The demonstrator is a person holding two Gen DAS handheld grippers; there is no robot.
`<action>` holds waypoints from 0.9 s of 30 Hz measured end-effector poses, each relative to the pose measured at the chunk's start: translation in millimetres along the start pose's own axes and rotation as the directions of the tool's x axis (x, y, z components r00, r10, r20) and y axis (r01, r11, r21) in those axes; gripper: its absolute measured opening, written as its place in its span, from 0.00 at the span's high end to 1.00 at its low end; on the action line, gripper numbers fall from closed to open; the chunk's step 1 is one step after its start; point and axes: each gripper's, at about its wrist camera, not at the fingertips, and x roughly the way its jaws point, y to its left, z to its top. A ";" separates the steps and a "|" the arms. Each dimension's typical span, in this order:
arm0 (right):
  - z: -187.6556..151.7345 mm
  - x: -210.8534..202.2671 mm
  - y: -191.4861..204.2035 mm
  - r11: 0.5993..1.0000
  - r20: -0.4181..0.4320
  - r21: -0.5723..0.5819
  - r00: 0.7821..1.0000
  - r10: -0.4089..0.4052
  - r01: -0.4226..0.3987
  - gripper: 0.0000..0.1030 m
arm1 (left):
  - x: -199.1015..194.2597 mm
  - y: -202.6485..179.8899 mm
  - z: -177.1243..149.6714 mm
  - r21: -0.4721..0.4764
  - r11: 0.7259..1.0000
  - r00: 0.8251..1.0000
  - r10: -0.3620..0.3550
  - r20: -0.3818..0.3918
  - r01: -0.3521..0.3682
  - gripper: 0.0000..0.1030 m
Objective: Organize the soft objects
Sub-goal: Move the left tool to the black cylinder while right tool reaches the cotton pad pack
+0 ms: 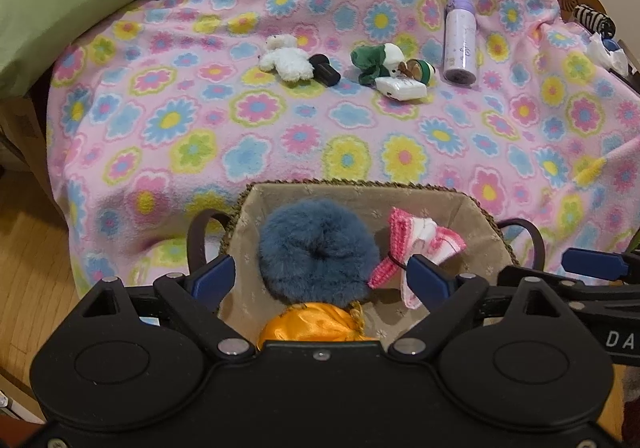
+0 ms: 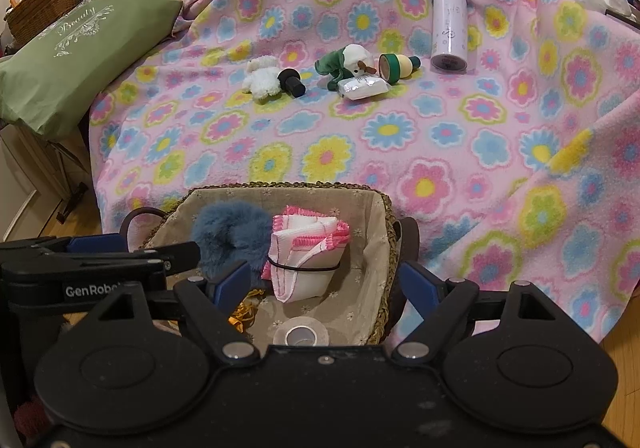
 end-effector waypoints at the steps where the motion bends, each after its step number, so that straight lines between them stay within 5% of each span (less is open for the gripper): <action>1: 1.0 0.6 0.0 1.000 0.004 -0.008 1.000 -0.006 0.006 0.18 | 0.3 0.9 1.8 0.000 1.000 1.000 0.006 0.005 -0.006 0.09; 9: 30.9 9.2 -8.6 0.998 0.070 -0.029 0.996 -0.060 0.062 0.10 | 17.3 3.8 32.4 0.082 0.992 0.994 0.092 0.061 -0.097 0.07; 13: 53.6 14.2 -19.7 0.995 0.164 0.013 0.981 -0.099 0.098 0.00 | 28.3 8.7 53.2 0.107 0.987 0.987 0.111 0.113 -0.123 0.03; 18: 78.2 27.4 -30.0 0.989 0.241 0.035 0.959 -0.145 0.141 0.00 | 47.2 14.7 77.3 0.121 0.982 0.979 0.122 0.163 -0.142 0.03; 27: 107.6 82.9 -44.7 0.982 0.231 0.012 0.955 -0.186 0.188 0.00 | 96.1 23.8 109.2 0.117 0.984 0.978 0.109 0.180 -0.132 0.03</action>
